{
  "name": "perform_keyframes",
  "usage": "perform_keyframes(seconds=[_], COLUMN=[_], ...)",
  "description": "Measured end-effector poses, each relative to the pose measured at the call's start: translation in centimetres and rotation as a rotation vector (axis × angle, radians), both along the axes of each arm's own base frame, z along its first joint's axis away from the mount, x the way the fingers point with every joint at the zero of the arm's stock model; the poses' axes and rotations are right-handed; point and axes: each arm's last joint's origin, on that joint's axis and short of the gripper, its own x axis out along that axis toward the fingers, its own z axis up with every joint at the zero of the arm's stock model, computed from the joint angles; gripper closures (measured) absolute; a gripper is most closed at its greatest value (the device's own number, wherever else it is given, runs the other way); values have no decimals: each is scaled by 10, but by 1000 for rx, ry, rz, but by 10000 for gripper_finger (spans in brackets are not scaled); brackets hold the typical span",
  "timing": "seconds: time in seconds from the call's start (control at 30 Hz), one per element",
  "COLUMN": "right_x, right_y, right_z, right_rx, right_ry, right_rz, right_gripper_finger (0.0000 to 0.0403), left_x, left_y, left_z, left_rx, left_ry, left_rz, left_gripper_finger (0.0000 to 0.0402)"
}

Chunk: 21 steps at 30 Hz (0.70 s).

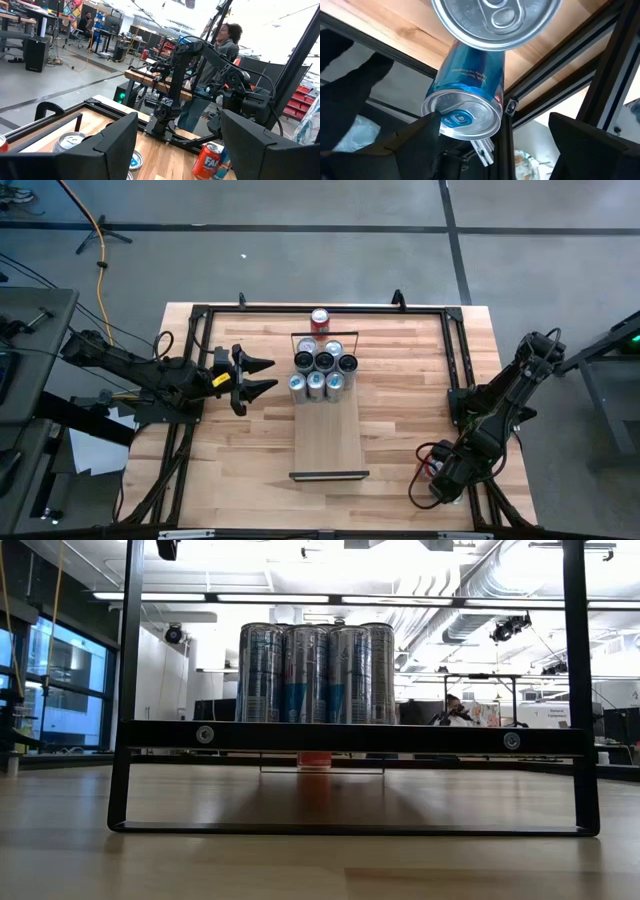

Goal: Place canned beverage on shelf
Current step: Put the blue soda can on the shelf aligned with the other blue soda can

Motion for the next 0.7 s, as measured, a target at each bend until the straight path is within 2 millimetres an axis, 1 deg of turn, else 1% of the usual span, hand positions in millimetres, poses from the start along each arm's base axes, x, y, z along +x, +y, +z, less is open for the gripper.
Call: perform_keyframes(seconds=[0.13,0.23,0.33,0.4,0.47,0.57,0.7], right_x=[-1,-4,-9,-11,-11,-7,-1], right_y=[-1,-7,-13,-16,-15,-9,-2], right_z=[3,11,23,27,30,29,14], right_rx=[11,-7,3,14,40,97,96], right_ry=[-24,-35,-53,-56,-65,-92,-81], right_rz=[45,54,46,24,1,-16,-33], right_gripper_finger=[43,43,43,43,43,43,43], left_x=[0,0,0,0,0,0,0], left_y=[0,0,0,0,0,0,0], left_z=[0,0,0,0,0,0,0], left_rx=[0,0,0,-3,-21,-26,-25], left_ry=[0,0,0,0,-5,-5,-4], left_rz=[0,0,0,-1,-3,-4,-4], left_gripper_finger=[158,158,158,158,158,158,158])
